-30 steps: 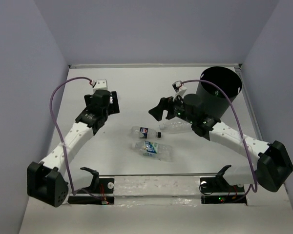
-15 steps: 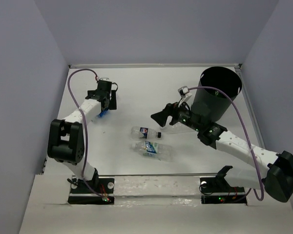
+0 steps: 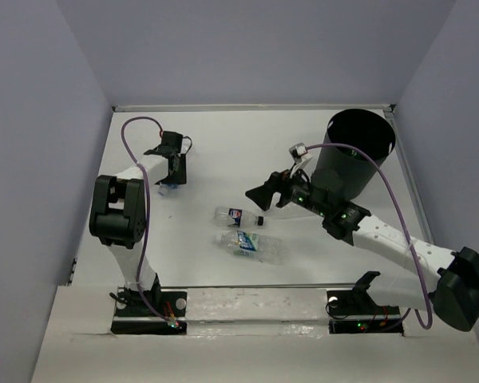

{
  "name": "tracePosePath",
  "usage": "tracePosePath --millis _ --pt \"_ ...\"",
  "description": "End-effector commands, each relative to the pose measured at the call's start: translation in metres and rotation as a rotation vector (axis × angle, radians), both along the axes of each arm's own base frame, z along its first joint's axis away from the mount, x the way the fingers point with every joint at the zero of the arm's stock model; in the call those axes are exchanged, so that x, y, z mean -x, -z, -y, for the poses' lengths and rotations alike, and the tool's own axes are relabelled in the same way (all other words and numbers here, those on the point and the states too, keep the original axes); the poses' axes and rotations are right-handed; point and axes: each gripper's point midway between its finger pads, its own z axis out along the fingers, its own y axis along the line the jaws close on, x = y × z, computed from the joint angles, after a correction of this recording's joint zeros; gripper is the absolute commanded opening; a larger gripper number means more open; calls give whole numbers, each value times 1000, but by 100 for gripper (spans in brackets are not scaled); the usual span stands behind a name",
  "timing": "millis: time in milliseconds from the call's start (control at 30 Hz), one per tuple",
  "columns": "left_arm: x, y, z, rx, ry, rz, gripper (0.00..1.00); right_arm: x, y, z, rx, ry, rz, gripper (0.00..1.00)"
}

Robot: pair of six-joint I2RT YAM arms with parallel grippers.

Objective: Put the plastic bottles in the bin

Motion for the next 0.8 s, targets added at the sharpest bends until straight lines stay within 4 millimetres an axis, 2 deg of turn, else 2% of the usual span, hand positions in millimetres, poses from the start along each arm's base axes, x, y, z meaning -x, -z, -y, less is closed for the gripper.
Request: tracePosePath --millis 0,233,333,367,400,467,500,567,600,700,733,767 --pt "-3 -10 0 4 1 13 58 0 -13 -10 -34 -28 26 99" --pt "-3 -24 4 23 -1 55 28 1 -12 -14 -25 -40 23 99" --pt "3 -38 12 35 11 88 27 -1 -13 -17 -18 -44 21 99" --pt "5 -43 19 46 21 100 27 -4 -6 -20 1 -48 6 99" --pt "9 -55 24 69 32 129 27 -6 -7 -22 8 -48 0 99" --pt "15 -67 34 117 48 158 21 -12 -4 -25 13 -35 -14 99" --pt "24 -78 46 184 70 186 21 -17 4 -27 29 -23 -39 99" --pt "35 -87 57 253 96 212 20 -25 -2 -32 12 2 -50 99" --pt "48 -93 66 313 116 234 20 -31 3 -36 18 10 -65 100" --pt "74 -105 83 429 168 274 17 -38 -14 -50 -42 -13 -61 100" --pt "82 -107 90 462 177 278 17 -41 -9 -57 -47 -27 -75 100" --pt "94 -111 98 507 209 291 17 -42 -24 -65 -92 -54 -61 100"
